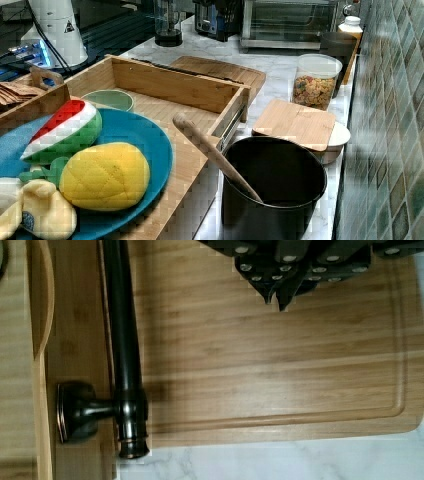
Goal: Close the drawer.
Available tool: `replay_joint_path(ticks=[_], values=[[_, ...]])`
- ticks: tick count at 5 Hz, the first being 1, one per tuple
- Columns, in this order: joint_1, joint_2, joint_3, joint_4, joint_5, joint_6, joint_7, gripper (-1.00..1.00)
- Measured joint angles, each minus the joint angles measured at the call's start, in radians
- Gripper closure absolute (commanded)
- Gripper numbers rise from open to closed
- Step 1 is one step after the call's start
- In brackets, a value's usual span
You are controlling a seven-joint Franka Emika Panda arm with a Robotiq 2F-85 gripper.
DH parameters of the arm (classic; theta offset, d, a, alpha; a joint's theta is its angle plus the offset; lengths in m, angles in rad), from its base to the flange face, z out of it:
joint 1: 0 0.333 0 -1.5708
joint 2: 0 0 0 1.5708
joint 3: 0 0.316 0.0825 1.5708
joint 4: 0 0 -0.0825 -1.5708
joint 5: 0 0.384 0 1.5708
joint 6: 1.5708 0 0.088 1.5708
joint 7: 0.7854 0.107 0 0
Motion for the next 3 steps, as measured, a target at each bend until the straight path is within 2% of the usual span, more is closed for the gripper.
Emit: replay_joint_path(ticks=[3], values=[[0.004, 0.080, -0.028, -0.023, -0.007, 0.099, 0.024, 1.00]])
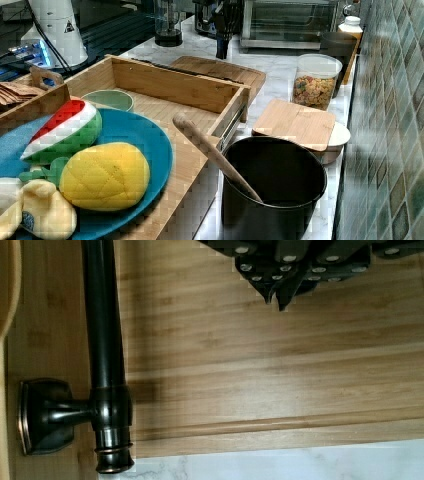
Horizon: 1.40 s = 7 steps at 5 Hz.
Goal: Close the drawer.
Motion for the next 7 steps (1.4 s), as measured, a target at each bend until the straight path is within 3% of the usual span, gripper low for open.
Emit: replay_joint_path(ticks=[4, 7], values=[[-0.014, 0.045, -0.008, -0.047, 0.032, 0.019, -0.063, 1.00], [-0.095, 0.046, -0.054, -0.049, 0.047, 0.042, -0.292, 1.00]])
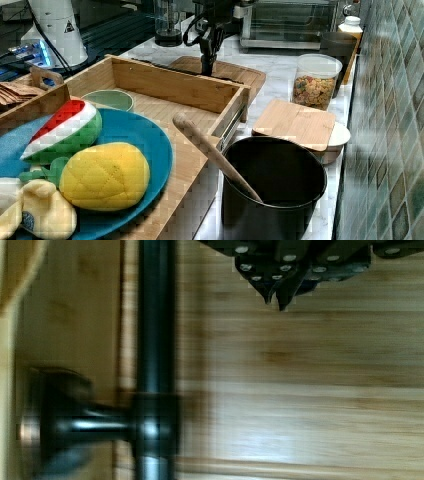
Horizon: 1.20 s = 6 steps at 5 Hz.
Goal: Close the drawer.
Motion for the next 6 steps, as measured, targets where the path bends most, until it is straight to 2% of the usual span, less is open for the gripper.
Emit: replay_joint_path(ticks=[1, 3, 5, 6], values=[[-0.061, 0.000, -0.009, -0.002, -0.001, -0.013, -0.024, 1.00], [-0.120, 0.007, -0.071, 0.006, 0.001, 0.013, -0.199, 1.00], [-0.195, 0.024, -0.130, 0.027, 0.046, 0.048, -0.405, 1.00], [-0.248, 0.042, -0.153, 0.049, 0.073, 0.069, -0.437, 1.00]])
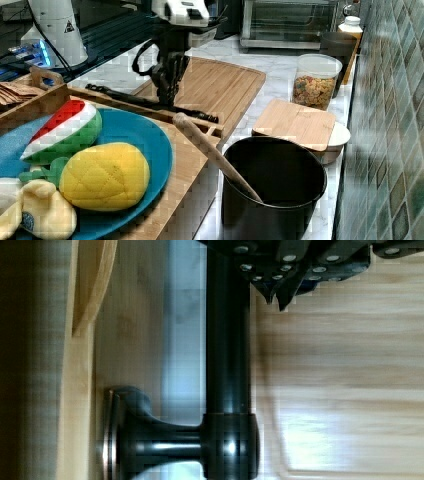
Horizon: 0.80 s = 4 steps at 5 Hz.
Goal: Close the drawer.
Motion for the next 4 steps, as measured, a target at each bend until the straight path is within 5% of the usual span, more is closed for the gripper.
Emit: replay_joint_path(ticks=[2, 4], values=[[-0.073, 0.064, -0.023, 0.090, 0.116, -0.027, -0.074, 1.00], [-0.070, 0.074, -0.026, 0.109, 0.125, -0.053, -0.131, 1.00]])
